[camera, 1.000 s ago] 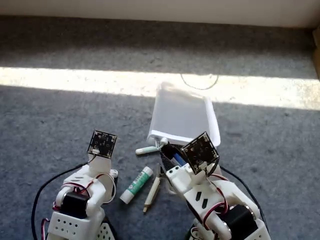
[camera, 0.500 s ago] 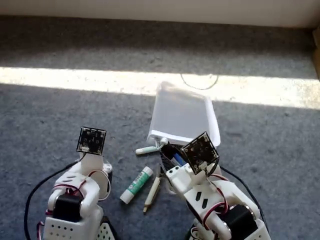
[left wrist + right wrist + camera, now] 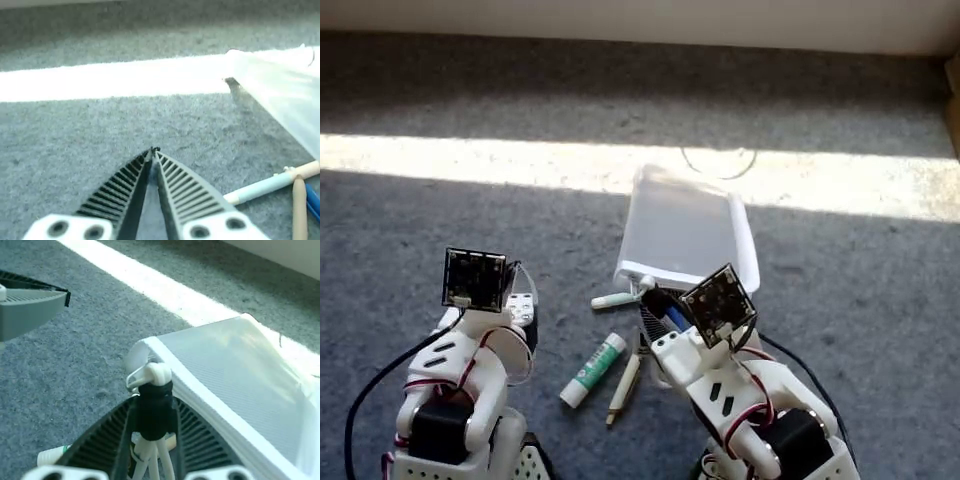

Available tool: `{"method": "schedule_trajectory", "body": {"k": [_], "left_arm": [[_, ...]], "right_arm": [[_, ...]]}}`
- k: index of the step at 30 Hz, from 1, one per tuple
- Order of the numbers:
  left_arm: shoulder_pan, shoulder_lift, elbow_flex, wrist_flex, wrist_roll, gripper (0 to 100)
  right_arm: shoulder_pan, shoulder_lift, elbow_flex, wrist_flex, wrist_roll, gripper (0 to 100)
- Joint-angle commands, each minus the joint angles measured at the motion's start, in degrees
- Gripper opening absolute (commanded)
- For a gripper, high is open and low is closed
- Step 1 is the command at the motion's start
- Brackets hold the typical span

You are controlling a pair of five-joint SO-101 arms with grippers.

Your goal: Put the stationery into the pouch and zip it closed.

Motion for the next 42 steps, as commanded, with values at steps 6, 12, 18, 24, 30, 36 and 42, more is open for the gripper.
{"method": "schedule_trajectory", "body": {"k": [6, 12, 18, 24, 30, 36, 42], "left_arm": [[5.14, -0.40, -7.69, -7.47, 0.44, 1], [9.54, -0.31, -12.00, -7.56, 0.44, 1], [9.54, -0.31, -12.35, -7.30, 0.70, 1], [9.63, -0.48, -10.86, -7.21, 0.88, 1], [9.27, -0.48, -10.68, -7.56, 0.88, 1], [9.19, -0.48, -10.42, -7.30, 5.10, 9], [9.54, -0.40, -10.33, -6.77, 8.44, 18]], "right_arm": [[5.49, -0.57, -0.40, -1.80, 0.18, 0.6], [5.49, -0.57, -0.31, -1.80, 0.18, 0.6], [5.58, -0.57, -0.31, -1.71, -2.11, 0.6], [5.58, -0.57, -0.31, -1.80, -3.87, 0.5], [5.49, -0.57, -0.31, -1.80, -3.87, 0.5], [5.67, -0.57, -0.31, -1.98, -3.87, 0.5], [5.49, -0.57, -0.31, -2.07, -3.87, 0.5]]}}
